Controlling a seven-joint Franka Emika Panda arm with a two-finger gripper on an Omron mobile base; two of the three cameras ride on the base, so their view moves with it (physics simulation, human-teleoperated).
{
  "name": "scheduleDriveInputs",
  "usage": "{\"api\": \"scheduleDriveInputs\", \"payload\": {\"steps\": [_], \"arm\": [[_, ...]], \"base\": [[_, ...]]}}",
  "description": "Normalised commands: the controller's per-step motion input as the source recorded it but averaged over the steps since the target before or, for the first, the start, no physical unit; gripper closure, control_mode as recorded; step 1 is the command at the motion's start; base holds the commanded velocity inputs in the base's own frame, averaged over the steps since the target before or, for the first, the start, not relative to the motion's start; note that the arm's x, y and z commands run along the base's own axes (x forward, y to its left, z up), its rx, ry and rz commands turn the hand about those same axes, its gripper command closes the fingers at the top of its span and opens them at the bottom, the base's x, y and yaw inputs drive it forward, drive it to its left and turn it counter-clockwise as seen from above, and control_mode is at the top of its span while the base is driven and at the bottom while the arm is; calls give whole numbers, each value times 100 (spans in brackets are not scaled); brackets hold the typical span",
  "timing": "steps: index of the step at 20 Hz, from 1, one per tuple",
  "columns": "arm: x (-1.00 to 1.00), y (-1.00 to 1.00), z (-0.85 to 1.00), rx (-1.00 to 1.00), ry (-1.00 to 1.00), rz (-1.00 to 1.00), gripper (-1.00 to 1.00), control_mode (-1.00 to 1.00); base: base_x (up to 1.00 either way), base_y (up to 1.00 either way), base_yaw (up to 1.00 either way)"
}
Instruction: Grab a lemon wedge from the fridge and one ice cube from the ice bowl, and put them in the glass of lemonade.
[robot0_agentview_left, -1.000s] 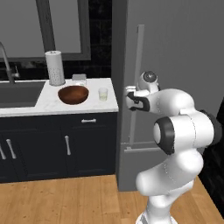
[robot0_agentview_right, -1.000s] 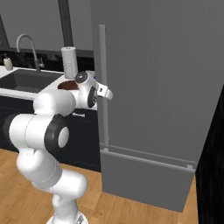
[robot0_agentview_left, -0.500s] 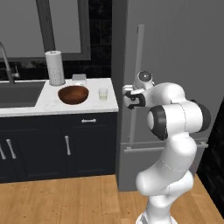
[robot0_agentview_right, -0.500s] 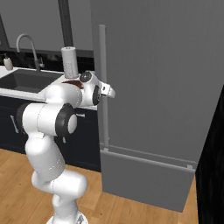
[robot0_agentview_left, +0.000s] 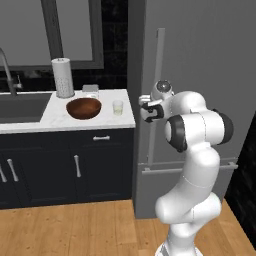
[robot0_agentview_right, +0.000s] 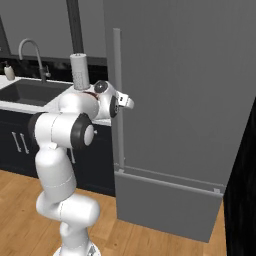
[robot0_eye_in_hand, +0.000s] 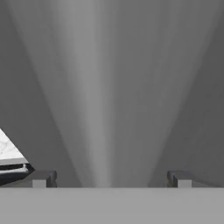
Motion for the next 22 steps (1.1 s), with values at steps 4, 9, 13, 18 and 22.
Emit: {"api": "scheduleDriveInputs", "payload": {"steps": [4, 9, 13, 18, 22], "arm": [[32, 0, -11, -2, -3, 0, -100, -100], [13, 0, -1, 0, 0, 0, 100, -100], [0, 0, 0, 0, 0, 0, 100, -100], [-19, -3, 0, 0, 0, 0, 100, -100], [-91, -40, 23, 4, -8, -6, 100, -100]], "base": [[0, 0, 0], [0, 0, 0], [0, 0, 0], [0, 0, 0], [0, 0, 0]]}}
